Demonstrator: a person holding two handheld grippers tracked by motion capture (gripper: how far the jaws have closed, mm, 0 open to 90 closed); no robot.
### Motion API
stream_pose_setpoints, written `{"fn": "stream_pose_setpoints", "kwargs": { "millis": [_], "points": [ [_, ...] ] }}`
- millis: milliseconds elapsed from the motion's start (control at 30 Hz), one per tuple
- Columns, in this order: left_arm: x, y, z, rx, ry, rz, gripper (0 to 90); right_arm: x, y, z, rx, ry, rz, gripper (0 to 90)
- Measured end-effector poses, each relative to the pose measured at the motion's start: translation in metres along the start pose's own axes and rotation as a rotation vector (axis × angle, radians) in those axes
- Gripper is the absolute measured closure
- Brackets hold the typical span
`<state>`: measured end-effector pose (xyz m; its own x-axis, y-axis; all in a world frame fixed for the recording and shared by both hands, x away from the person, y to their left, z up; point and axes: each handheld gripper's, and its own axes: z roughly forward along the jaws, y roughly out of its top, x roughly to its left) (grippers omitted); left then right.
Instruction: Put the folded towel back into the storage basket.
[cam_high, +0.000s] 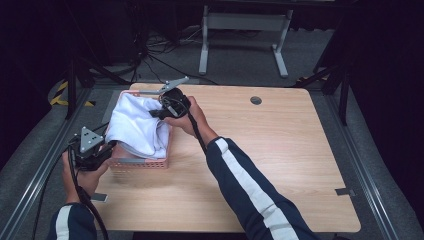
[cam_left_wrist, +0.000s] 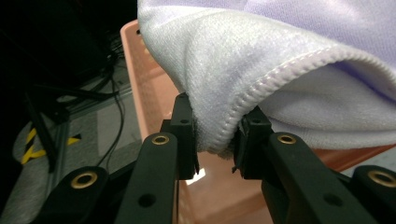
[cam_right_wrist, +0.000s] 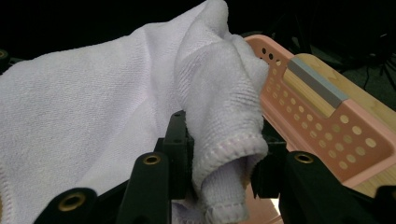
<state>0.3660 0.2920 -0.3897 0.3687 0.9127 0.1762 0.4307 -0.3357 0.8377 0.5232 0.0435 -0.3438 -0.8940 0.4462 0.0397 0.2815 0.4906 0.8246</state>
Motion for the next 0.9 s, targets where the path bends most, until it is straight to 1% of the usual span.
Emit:
{"fn": "stream_pose_setpoints", "kwargs": {
  "millis": [33, 67, 100, 167, 200, 267, 300, 333, 367, 400, 433, 467, 500, 533, 567, 600, 633, 667, 700, 733, 767, 800, 867, 900],
  "points": [
    [0.000, -0.001, 0.002, 0.003, -0.005, -0.007, 72.6, 0.000, -0.001, 0.003, 0.005, -0.002, 0.006, 63.5],
    [0.001, -0.002, 0.003, 0.017, -0.010, -0.002, 71.7, 0.000, -0.003, 0.005, 0.013, -0.007, 0.008, 61.9],
    [0.000, -0.003, 0.006, 0.037, -0.009, -0.003, 69.8, 0.000, -0.004, 0.007, 0.024, -0.016, 0.002, 58.3],
    [-0.003, -0.005, 0.009, 0.049, -0.001, -0.004, 61.7, -0.001, -0.009, 0.011, 0.040, -0.046, 0.007, 51.9],
    [-0.004, -0.005, 0.008, 0.055, -0.001, -0.009, 54.9, -0.002, -0.012, 0.013, 0.052, -0.059, 0.010, 48.3],
    [-0.005, -0.005, 0.006, 0.027, -0.013, -0.019, 43.8, -0.003, -0.017, 0.015, 0.074, -0.065, 0.010, 43.7],
    [-0.007, -0.004, 0.004, 0.023, -0.009, -0.020, 41.0, -0.003, -0.018, 0.014, 0.082, -0.074, 0.003, 42.5],
    [-0.008, -0.003, 0.002, 0.004, -0.017, -0.026, 35.8, -0.001, -0.020, 0.014, 0.089, -0.086, -0.014, 41.8],
    [-0.010, -0.003, 0.000, -0.017, -0.023, -0.028, 32.8, 0.001, -0.022, 0.012, 0.095, -0.079, -0.026, 41.0],
    [-0.011, -0.002, -0.002, -0.025, -0.032, -0.027, 31.4, 0.002, -0.024, 0.009, 0.098, -0.075, -0.038, 39.9],
    [-0.015, -0.001, -0.004, -0.030, -0.047, -0.019, 29.8, 0.004, -0.026, 0.006, 0.097, -0.079, -0.047, 39.7],
    [-0.018, 0.000, -0.004, -0.032, -0.053, -0.008, 28.7, 0.006, -0.029, 0.001, 0.094, -0.075, -0.063, 39.1],
    [-0.026, 0.001, -0.005, -0.042, -0.086, 0.004, 26.3, 0.007, -0.034, -0.007, 0.093, -0.070, -0.076, 37.3],
    [-0.026, 0.001, -0.005, -0.042, -0.086, 0.004, 25.9, 0.007, -0.034, -0.007, 0.093, -0.070, -0.076, 37.3],
    [-0.039, 0.005, -0.005, -0.036, -0.113, 0.034, 25.8, 0.008, -0.041, -0.016, 0.100, -0.079, -0.090, 36.5],
    [-0.039, 0.005, -0.005, -0.036, -0.113, 0.034, 25.3, 0.009, -0.044, -0.020, 0.099, -0.072, -0.096, 36.4],
    [-0.045, 0.007, -0.005, -0.037, -0.129, 0.047, 25.3, 0.009, -0.044, -0.020, 0.099, -0.072, -0.096, 36.4],
    [-0.055, 0.010, -0.005, -0.047, -0.160, 0.060, 24.8, 0.009, -0.050, -0.027, 0.098, -0.070, -0.094, 36.2],
    [-0.061, 0.012, -0.005, -0.051, -0.181, 0.065, 24.8, 0.009, -0.052, -0.030, 0.097, -0.069, -0.099, 36.1],
    [-0.061, 0.012, -0.005, -0.051, -0.181, 0.065, 24.6, 0.009, -0.052, -0.030, 0.097, -0.069, -0.099, 36.1],
    [-0.067, 0.014, -0.005, -0.046, -0.195, 0.073, 24.6, 0.009, -0.055, -0.036, 0.094, -0.067, -0.101, 36.1],
    [-0.072, 0.015, -0.005, -0.052, -0.210, 0.082, 24.2, 0.009, -0.059, -0.042, 0.092, -0.073, -0.107, 36.1],
    [-0.080, 0.018, -0.006, -0.058, -0.239, 0.093, 24.0, 0.008, -0.065, -0.051, 0.091, -0.067, -0.099, 36.1],
    [-0.084, 0.019, -0.007, -0.064, -0.255, 0.096, 23.5, 0.008, -0.068, -0.056, 0.097, -0.075, -0.108, 36.0]
  ]
}}
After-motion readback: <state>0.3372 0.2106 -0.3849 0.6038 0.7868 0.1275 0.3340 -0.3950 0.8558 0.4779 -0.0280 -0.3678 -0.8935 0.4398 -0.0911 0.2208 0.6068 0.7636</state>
